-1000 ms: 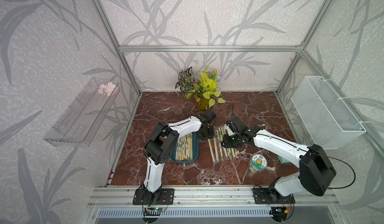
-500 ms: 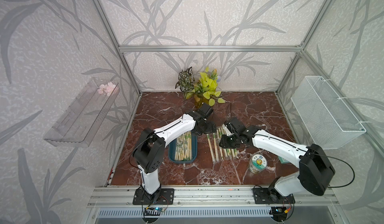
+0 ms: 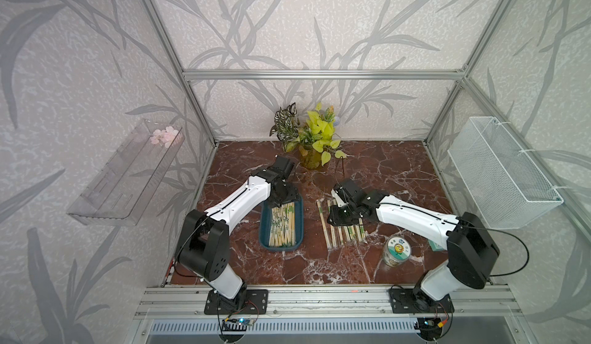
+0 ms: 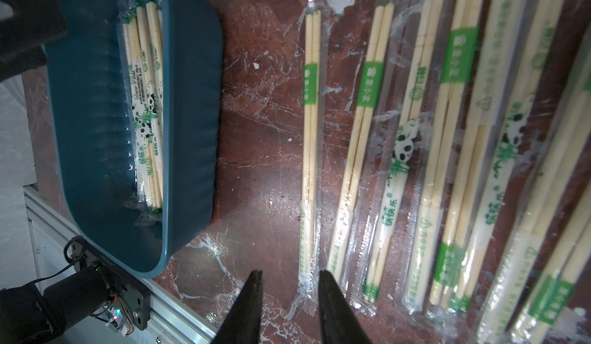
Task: Take the paired disposable chopsticks out of the storage box
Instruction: Pick up the paired disposable chopsticks from the storage box.
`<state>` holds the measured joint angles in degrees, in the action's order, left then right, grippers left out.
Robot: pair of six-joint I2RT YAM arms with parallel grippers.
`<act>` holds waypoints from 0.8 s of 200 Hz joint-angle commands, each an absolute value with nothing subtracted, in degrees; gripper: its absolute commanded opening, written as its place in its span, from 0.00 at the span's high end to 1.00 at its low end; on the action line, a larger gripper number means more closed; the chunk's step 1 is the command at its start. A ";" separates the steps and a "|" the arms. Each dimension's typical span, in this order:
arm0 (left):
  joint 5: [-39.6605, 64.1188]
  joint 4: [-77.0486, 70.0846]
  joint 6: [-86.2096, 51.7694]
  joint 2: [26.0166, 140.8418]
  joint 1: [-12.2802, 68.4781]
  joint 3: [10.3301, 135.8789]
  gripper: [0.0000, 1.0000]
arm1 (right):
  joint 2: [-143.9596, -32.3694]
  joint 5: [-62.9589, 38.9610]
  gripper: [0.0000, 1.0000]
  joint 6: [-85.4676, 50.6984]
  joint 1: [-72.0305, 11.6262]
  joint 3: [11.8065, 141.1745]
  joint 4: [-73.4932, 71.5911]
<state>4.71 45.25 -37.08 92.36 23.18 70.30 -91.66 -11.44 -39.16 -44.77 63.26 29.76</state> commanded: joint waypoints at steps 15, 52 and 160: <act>4.13 46.40 -34.26 93.38 22.07 68.69 0.45 | -94.51 -11.07 0.65 -39.77 -46.99 67.05 28.79; 4.17 44.22 -33.83 96.34 21.29 68.80 0.51 | -96.81 -12.58 0.54 -40.05 -47.68 69.39 27.39; 3.43 42.68 -32.28 105.40 20.03 71.80 0.68 | -94.85 -16.92 0.43 -42.60 -47.81 66.40 18.69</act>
